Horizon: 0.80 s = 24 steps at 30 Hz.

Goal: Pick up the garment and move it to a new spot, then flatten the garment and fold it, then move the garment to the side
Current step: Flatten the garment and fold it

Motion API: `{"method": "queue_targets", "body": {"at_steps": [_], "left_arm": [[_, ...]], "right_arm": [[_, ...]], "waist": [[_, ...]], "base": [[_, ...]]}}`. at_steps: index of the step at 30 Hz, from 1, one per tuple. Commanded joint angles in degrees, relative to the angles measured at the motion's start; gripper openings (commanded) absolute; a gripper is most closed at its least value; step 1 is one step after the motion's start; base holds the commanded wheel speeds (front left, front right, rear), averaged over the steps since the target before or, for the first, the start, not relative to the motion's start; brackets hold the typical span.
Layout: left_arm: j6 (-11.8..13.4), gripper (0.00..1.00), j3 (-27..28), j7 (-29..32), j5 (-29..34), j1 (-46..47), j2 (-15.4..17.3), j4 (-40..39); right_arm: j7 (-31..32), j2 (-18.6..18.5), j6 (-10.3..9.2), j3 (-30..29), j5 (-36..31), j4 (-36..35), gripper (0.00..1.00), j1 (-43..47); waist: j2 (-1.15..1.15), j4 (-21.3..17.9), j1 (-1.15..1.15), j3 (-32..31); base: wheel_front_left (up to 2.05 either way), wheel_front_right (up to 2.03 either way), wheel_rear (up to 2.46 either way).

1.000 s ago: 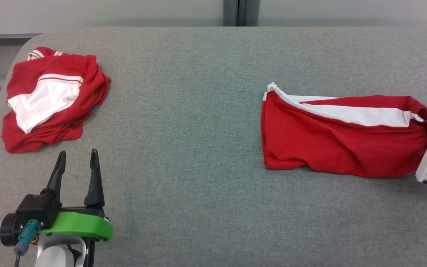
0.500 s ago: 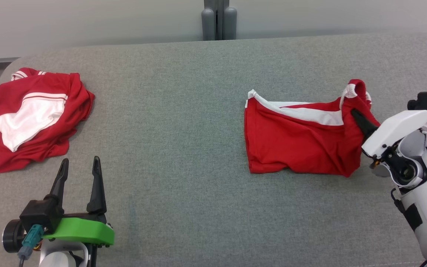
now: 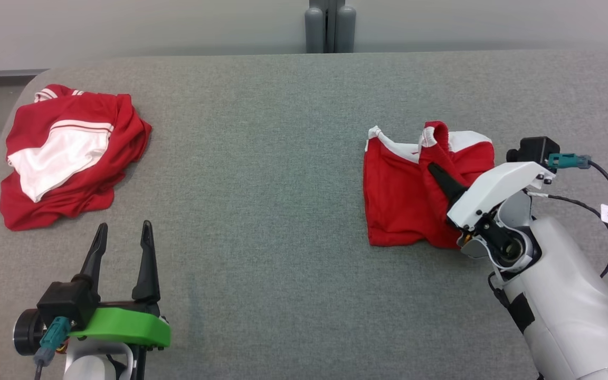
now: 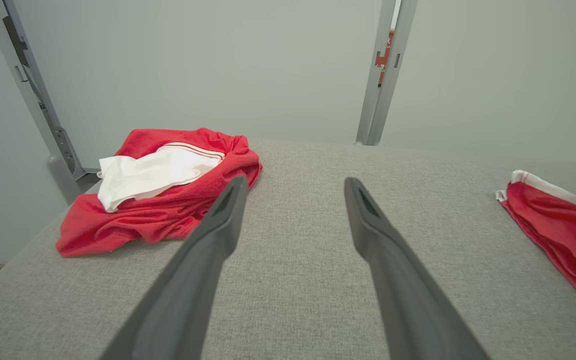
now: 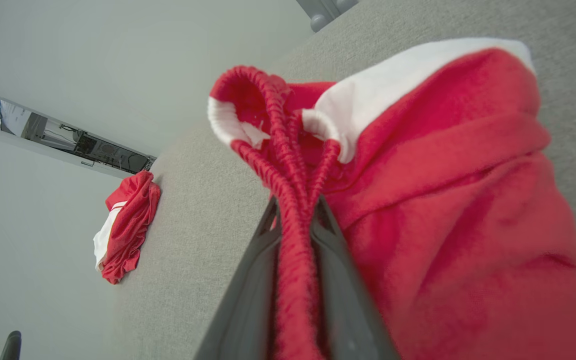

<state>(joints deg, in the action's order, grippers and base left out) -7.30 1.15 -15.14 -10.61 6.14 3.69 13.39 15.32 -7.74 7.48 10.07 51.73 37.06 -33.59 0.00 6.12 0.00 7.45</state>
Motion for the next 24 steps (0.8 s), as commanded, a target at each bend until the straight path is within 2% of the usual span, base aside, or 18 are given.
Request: {"method": "queue_targets", "body": {"at_steps": [1,6,7,8,9,15,18,24], "left_arm": [[-0.1,1.0,0.03,0.01,-0.49,1.01,-0.12,0.18],[-0.14,1.0,-0.16,0.01,-0.56,1.7,-0.29,0.53],[-0.15,1.0,-0.17,0.02,-0.58,1.83,-0.33,0.65],[-0.16,1.0,-0.15,0.02,-0.58,1.92,-0.36,0.74],[-0.16,1.0,-0.12,0.02,-0.58,1.98,-0.37,0.8],[-0.12,1.0,1.11,0.01,-0.16,1.09,-0.45,0.99],[0.03,1.0,2.13,0.01,0.17,0.09,-0.32,0.69],[0.33,1.0,3.68,0.01,0.7,-1.68,-0.24,-0.34]], "right_arm": [[-0.7,0.84,0.03,-0.2,-0.88,1.07,0.0,-0.94],[-3.04,2.45,0.03,-0.26,-3.71,5.21,0.0,-2.47],[-3.48,2.84,0.03,-0.25,-4.16,6.2,0.15,-2.77],[-4.05,2.98,0.03,0.35,-5.13,6.81,0.45,-3.06],[-4.78,2.91,0.03,0.9,-6.07,6.96,1.0,-3.28],[-12.95,0.03,0.03,5.05,-10.12,3.29,1.0,-0.88],[-18.13,-3.26,0.03,6.85,-12.79,-0.37,1.0,1.0],[-25.81,-7.26,0.03,7.63,-16.35,-6.41,1.0,6.1]], "waist": [[0.0,0.94,0.0,0.76],[0.0,1.9,0.0,1.64],[0.0,2.02,0.0,1.76],[0.0,2.09,0.0,1.83],[0.0,2.12,0.0,1.82],[0.0,1.3,0.0,0.43],[0.0,0.05,0.0,-0.44],[0.0,-2.92,0.0,-1.63]], "base": [[0.0,0.0,0.0],[0.0,0.0,0.0],[0.0,0.0,0.0],[0.0,0.0,0.0],[0.0,0.0,0.0],[0.0,0.0,0.0],[0.0,0.0,0.0],[0.0,0.0,0.0]]}}
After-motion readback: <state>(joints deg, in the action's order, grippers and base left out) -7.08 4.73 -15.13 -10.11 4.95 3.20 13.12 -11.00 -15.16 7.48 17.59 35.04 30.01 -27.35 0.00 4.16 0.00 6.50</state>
